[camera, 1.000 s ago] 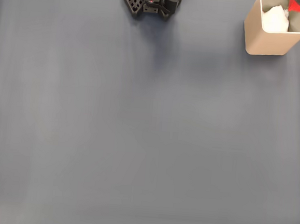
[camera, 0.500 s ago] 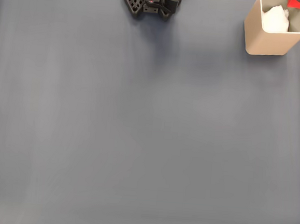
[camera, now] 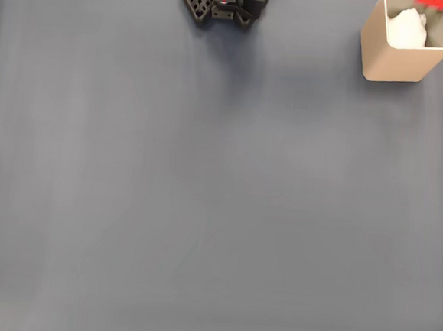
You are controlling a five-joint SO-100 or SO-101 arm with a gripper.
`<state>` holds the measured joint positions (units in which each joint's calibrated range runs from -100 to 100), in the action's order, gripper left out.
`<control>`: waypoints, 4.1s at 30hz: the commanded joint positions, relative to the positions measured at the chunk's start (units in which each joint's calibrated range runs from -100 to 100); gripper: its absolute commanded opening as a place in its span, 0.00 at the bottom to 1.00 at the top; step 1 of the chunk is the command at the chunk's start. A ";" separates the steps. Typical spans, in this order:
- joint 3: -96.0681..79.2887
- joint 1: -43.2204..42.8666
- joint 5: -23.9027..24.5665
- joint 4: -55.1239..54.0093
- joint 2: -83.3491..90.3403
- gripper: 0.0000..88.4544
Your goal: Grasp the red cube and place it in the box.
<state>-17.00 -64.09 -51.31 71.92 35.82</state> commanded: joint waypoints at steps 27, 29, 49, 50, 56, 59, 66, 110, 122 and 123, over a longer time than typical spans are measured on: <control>1.30 1.17 -0.93 0.46 3.00 0.32; 1.40 1.81 -1.07 0.38 3.00 0.32; -0.89 26.17 -2.05 -0.44 6.29 0.00; -0.89 27.66 -2.00 -0.52 6.46 0.00; -1.71 38.24 -2.25 -0.52 7.07 0.00; -2.71 43.43 -2.49 -1.26 7.16 0.00; -3.99 51.81 -1.32 -4.29 6.55 0.00; -66.21 63.17 2.20 -18.15 48.15 0.00; -79.17 61.68 2.39 -13.31 62.53 0.00; -79.81 61.47 2.39 -12.82 63.31 0.00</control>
<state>-96.38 -1.71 -49.01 57.84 96.44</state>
